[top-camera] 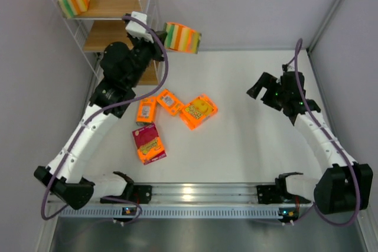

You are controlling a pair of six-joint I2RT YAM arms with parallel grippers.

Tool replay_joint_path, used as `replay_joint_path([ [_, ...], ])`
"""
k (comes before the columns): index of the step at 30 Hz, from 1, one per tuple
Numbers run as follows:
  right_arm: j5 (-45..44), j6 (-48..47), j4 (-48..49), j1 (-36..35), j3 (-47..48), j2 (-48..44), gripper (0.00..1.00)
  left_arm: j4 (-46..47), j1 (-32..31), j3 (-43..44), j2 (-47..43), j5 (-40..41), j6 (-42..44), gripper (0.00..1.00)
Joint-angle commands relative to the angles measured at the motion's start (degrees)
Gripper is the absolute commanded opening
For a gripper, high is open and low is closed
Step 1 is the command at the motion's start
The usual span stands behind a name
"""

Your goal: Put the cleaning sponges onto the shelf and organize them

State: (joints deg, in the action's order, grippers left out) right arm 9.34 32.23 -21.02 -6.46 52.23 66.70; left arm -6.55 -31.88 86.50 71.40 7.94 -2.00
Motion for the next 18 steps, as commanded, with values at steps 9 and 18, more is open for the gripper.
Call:
replay_joint_path([
  [9,5.8,-0.8,10.8,-3.8,8.7,6.1,0.99,32.1,34.1,16.1,13.1,-26.6,-10.4,0.0],
  [18,5.7,-1.0,9.8,-5.8,8.9,8.9,0.99,47.3,44.4,18.7,23.9,-24.0,-15.9,0.0],
])
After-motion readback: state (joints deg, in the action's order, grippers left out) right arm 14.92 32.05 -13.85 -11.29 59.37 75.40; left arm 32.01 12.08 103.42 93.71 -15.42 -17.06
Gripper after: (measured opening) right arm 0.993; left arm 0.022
